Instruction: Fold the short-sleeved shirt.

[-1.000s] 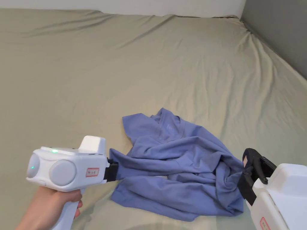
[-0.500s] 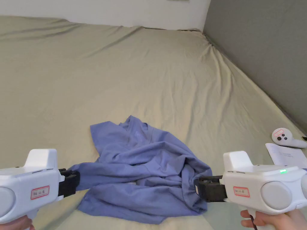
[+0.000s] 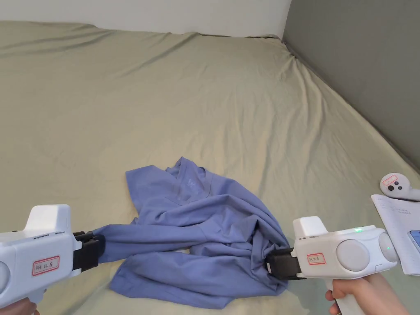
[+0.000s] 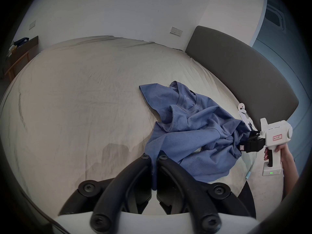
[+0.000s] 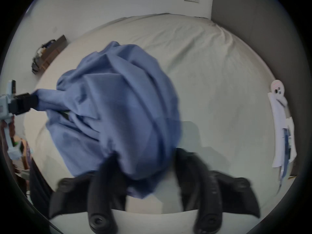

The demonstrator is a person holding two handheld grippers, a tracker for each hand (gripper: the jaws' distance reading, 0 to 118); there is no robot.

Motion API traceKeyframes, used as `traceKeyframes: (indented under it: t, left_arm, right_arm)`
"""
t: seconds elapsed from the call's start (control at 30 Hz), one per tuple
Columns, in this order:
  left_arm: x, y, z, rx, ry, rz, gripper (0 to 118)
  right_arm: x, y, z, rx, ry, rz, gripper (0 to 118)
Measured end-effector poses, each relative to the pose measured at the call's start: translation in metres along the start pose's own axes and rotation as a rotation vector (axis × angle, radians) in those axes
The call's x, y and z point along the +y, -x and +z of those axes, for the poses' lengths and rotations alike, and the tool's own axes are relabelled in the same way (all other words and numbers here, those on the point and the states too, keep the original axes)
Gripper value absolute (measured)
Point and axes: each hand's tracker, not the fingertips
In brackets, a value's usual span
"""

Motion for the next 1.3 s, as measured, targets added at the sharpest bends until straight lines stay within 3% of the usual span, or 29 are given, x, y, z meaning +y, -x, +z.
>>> traceKeyframes:
  t: [0.07, 0.13, 0.4, 0.53, 0.77, 0.87, 1.13, 1.17, 1.3]
  left_arm:
    - [-0.001, 0.001, -0.002, 0.003, 0.002, 0.004, 2]
    - [-0.001, -0.001, -0.002, 0.008, 0.004, 0.009, 2]
    - [-0.003, 0.003, 0.015, 0.019, -0.108, 0.062, 2]
    - [0.001, 0.002, 0.049, 0.055, -0.316, 0.096, 2]
    - [-0.014, -0.028, 0.133, 0.182, -0.874, 0.178, 2]
    - [-0.014, -0.042, 0.165, 0.214, -1.028, 0.188, 2]
    - [0.023, -0.026, 0.232, 0.206, -1.259, 0.149, 2]
    - [0.045, -0.055, 0.254, 0.222, -1.287, 0.131, 2]
    - [0.083, -0.064, 0.282, 0.191, -1.390, 0.100, 2]
  right_arm:
    - [0.000, 0.007, -0.001, 0.048, -0.010, -0.024, 25]
    - [-0.001, 0.019, 0.003, -0.016, -0.026, 0.043, 16]
    - [-0.018, 0.016, 0.032, 0.000, -0.251, 0.009, 13]
    - [-0.030, 0.027, 0.075, 0.020, -0.533, -0.047, 12]
    - [-0.048, 0.108, 0.131, -0.089, -1.025, 0.015, 12]
    - [-0.047, 0.141, 0.150, -0.136, -1.193, 0.049, 12]
    - [-0.007, 0.175, 0.218, -0.099, -1.378, 0.066, 12]
    - [0.001, 0.176, 0.229, -0.090, -1.396, 0.064, 12]
    - [0.039, 0.179, 0.266, -0.083, -1.461, 0.077, 12]
